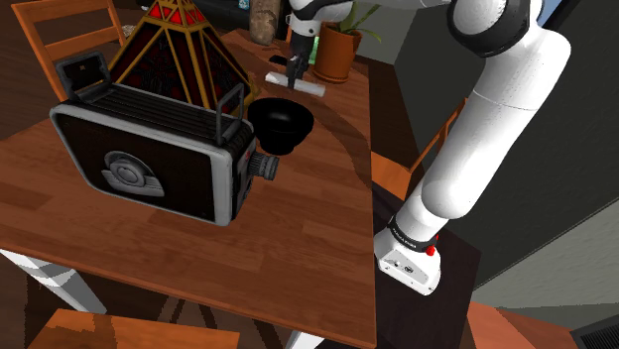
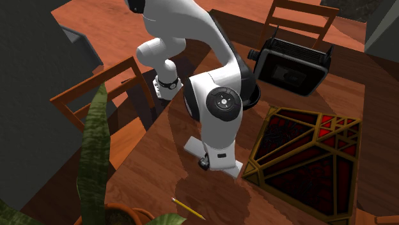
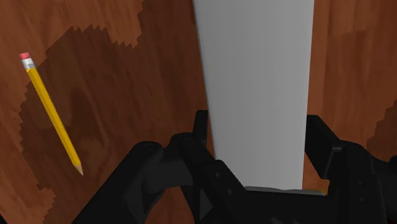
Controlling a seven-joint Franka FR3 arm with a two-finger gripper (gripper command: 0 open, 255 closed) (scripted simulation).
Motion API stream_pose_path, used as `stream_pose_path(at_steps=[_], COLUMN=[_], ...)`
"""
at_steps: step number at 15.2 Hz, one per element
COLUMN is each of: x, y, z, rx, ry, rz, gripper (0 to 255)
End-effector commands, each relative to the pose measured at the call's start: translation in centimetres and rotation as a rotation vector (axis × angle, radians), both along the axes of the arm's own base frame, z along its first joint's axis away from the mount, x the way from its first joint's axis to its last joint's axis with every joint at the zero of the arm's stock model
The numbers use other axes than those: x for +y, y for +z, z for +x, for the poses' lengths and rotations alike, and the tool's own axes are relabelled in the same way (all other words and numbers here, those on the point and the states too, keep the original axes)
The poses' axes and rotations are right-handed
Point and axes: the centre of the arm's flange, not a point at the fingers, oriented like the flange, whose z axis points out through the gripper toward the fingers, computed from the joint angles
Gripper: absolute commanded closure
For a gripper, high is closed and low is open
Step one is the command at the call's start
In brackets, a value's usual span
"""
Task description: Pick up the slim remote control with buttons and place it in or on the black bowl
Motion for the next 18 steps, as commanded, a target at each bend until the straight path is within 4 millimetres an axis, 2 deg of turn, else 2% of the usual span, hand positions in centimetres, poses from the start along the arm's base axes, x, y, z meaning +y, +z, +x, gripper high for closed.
stream_pose_path(at_steps=[1, 18], x=[0.0, 0.0], y=[1.0, 10.0], z=[-0.1, -0.1], rx=[0.0, 0.0], ry=[0.0, 0.0], rz=[0.0, 0.0], gripper=[255, 255])
